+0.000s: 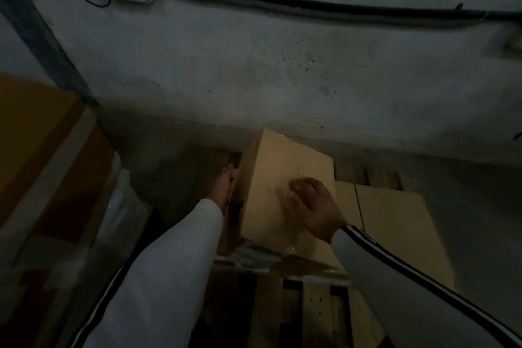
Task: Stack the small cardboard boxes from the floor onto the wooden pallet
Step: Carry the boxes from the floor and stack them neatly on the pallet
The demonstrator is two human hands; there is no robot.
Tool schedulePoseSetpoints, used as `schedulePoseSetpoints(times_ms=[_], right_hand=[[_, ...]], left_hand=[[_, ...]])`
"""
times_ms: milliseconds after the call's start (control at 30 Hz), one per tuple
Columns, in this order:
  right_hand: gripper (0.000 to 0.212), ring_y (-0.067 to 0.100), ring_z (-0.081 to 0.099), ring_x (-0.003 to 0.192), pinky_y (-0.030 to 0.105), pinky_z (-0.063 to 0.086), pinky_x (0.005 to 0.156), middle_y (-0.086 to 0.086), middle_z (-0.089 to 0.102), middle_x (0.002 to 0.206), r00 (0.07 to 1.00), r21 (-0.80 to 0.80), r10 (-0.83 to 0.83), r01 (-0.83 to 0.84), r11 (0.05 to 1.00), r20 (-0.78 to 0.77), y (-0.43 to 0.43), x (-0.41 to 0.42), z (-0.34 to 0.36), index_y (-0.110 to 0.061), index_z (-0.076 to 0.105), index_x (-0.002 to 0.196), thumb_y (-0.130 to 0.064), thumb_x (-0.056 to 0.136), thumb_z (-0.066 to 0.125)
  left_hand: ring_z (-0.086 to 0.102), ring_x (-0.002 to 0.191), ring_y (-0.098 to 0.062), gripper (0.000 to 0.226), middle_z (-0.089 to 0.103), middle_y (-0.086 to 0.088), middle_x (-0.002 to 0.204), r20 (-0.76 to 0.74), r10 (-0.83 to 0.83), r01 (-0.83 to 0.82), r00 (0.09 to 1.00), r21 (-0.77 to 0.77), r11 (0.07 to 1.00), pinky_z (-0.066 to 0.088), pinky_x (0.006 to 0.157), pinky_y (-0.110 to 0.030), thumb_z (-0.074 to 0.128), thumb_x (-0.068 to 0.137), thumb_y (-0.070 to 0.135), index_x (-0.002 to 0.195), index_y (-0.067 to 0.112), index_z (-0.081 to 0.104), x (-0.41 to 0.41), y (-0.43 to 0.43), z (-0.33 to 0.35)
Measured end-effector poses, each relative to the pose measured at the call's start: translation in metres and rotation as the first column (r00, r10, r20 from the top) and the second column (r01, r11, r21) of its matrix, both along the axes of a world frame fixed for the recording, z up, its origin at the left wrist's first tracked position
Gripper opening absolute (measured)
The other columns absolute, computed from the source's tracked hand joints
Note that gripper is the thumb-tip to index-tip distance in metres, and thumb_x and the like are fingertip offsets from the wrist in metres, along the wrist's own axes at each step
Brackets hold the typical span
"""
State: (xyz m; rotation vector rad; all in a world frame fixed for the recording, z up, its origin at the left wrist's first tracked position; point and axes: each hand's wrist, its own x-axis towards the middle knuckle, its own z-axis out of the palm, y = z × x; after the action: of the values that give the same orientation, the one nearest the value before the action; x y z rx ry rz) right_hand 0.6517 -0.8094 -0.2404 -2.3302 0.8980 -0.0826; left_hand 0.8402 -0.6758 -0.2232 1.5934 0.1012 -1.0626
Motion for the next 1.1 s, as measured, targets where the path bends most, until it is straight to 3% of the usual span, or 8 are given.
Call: schedulePoseSetpoints(times_ms=[133,433,567,667,733,833,967,1100], right_hand=[[0.077,0.031,0.012,0.153,0.053,0.02,0.122,0.0,0.002,0.169,0.937,0.015,-0.016,0.023,1.0,-0.349,0.011,-0.017,-0.022,-0.04,0.003,0.159,-0.069,0.096,0.036],[0.097,0.036,0.032,0.146,0.045,0.038,0.113,0.006,0.015,0.167,0.936,0.454,-0.349,0.332,0.827,-0.05,0.043,-0.012,-0.043,-0.033,-0.008,0.16,-0.048,0.095,0.062],[0.111,0.034,0.044,0.137,0.045,0.046,0.105,0.011,0.035,0.159,0.722,0.676,-0.692,0.504,0.538,0.012,0.059,-0.015,-0.065,-0.015,0.018,0.16,-0.057,0.077,0.079],[0.087,0.028,0.055,0.111,0.041,0.05,0.094,0.003,0.055,0.13,0.69,0.717,-0.721,0.469,0.516,0.067,0.065,-0.016,-0.066,-0.009,0.044,0.147,-0.053,0.08,0.078],[0.071,0.025,0.055,0.104,0.038,0.049,0.091,0.003,0.058,0.118,0.667,0.775,-0.736,0.402,0.487,0.116,0.067,-0.016,-0.068,-0.01,0.048,0.141,-0.045,0.085,0.076],[0.044,0.023,0.061,0.101,0.042,0.053,0.096,0.0,0.063,0.107,0.679,0.813,-0.719,0.331,0.479,0.148,0.07,-0.004,-0.064,-0.017,0.054,0.118,-0.04,0.087,0.076],[0.03,0.026,0.067,0.104,0.046,0.056,0.096,0.005,0.07,0.113,0.709,0.809,-0.683,0.294,0.51,0.173,0.069,0.01,-0.065,-0.027,0.064,0.104,-0.042,0.083,0.079],[0.021,0.026,0.066,0.104,0.046,0.057,0.094,0.002,0.068,0.11,0.72,0.819,-0.673,0.275,0.503,0.171,0.065,0.01,-0.067,-0.032,0.059,0.095,-0.04,0.087,0.077]], left_hand=[[0.063,0.111,-0.032,0.095,0.062,-0.012,0.134,0.095,-0.133,0.128,0.987,0.052,0.99,0.047,0.105,-0.047,0.066,0.064,0.076,0.136,0.014,0.059,0.029,0.007,-0.029],[0.051,0.131,-0.034,0.063,0.052,-0.012,0.147,0.232,-0.285,0.247,0.93,0.183,0.952,0.04,0.102,-0.036,0.061,0.097,0.047,0.147,0.013,0.047,0.004,0.047,-0.037],[0.063,0.116,-0.035,0.064,0.068,-0.014,0.126,-0.141,-0.135,0.122,0.981,-0.091,0.988,0.045,0.106,-0.049,0.048,0.093,0.068,0.13,0.019,0.065,0.0,0.081,-0.077],[0.047,0.134,-0.035,0.066,0.053,-0.012,0.144,-0.218,0.131,-0.145,0.967,-0.048,0.988,0.037,0.112,-0.046,0.037,0.101,0.062,0.145,0.014,0.049,-0.007,0.095,-0.112],[0.039,0.139,-0.035,0.058,0.043,-0.015,0.15,-0.552,0.448,-0.555,0.704,-0.033,0.831,0.031,0.114,-0.042,0.033,0.109,0.043,0.154,0.007,0.028,-0.015,0.093,-0.131],[0.058,0.098,-0.034,0.043,0.062,-0.019,0.105,-0.053,0.222,-0.222,0.973,0.012,0.975,0.045,0.1,-0.046,0.028,0.11,0.04,0.131,0.014,0.054,-0.023,0.097,-0.115],[0.069,0.08,-0.027,0.047,0.072,-0.015,0.099,-0.088,0.098,-0.107,0.991,-0.104,0.989,0.056,0.07,-0.036,0.037,0.106,0.044,0.095,0.012,0.069,-0.013,0.104,-0.13],[0.069,0.094,-0.034,0.045,0.074,-0.015,0.101,-0.038,0.07,-0.073,0.997,-0.093,0.993,0.056,0.092,-0.048,0.046,0.1,0.05,0.099,0.012,0.071,-0.01,0.107,-0.143]])
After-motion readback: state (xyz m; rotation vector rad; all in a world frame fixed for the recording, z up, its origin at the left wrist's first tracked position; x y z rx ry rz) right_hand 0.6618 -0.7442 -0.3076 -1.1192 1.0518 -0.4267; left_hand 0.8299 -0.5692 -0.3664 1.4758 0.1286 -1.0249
